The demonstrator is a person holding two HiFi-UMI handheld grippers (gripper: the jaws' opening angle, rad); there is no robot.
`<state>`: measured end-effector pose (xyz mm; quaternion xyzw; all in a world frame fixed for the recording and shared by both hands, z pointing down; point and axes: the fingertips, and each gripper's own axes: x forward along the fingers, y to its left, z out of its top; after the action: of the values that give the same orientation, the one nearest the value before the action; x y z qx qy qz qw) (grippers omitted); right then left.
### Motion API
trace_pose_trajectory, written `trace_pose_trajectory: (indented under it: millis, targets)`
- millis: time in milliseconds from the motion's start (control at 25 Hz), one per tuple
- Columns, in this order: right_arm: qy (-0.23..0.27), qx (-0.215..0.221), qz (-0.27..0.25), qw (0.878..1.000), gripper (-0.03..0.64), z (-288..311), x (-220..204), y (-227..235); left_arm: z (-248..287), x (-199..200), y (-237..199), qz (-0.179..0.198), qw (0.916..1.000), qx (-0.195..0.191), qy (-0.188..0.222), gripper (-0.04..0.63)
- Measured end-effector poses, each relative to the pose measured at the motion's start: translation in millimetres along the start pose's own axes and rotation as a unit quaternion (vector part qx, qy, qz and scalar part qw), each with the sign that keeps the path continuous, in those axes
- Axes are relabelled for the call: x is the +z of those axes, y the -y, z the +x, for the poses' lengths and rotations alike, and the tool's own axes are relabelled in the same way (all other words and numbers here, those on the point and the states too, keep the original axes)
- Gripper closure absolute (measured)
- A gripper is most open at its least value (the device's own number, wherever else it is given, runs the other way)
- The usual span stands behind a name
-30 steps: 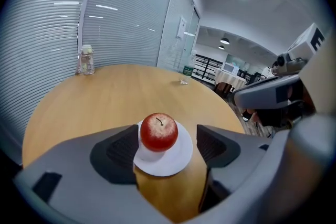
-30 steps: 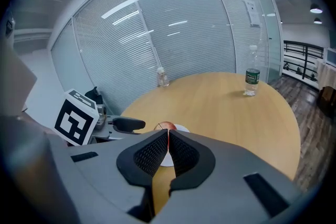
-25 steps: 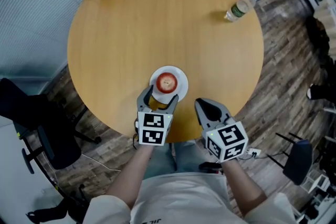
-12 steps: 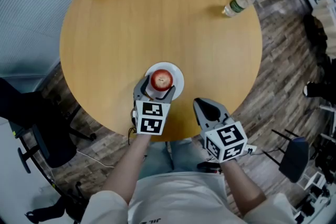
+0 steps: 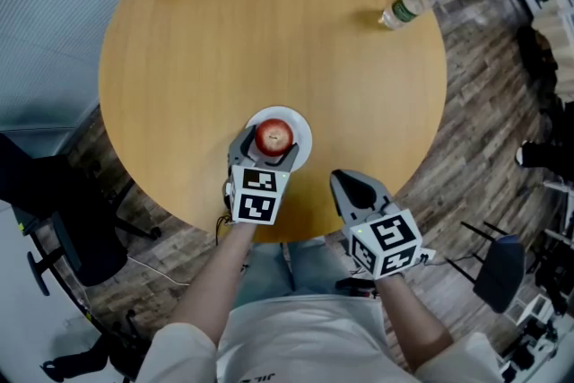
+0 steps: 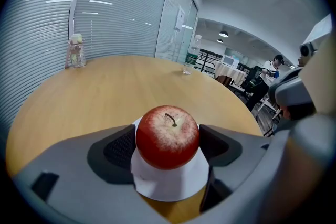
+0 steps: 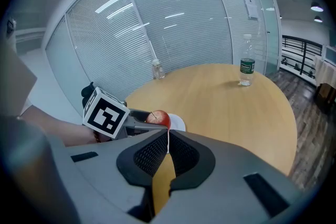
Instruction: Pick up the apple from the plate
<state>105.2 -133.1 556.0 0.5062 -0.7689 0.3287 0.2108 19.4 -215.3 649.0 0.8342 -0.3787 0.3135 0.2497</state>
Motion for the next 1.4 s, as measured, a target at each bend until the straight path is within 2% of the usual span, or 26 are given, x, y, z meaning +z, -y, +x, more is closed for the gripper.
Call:
trace_pose_trajectory:
  millis: [680,1000,1400]
  targets:
    - [0.012,0.005,-0.005,1.000,0.584,-8.8,7.1,-5.6,-22.1,5.7,5.3,-0.005,0.9999,0.001,0.016,0.219]
    - [0.034,0.014,-0.016,0.999,0.584,-18.2,16.1,-20.0,-70.8,-0.3,23.5,0.002,0.9995,-0.014,0.027,0.219]
    - [0.053,0.013,-0.028,0.998,0.584,-47.9,10.8,-41.6,-140.7,8.5,40.2,-0.013,0.9975,-0.018,0.067,0.219]
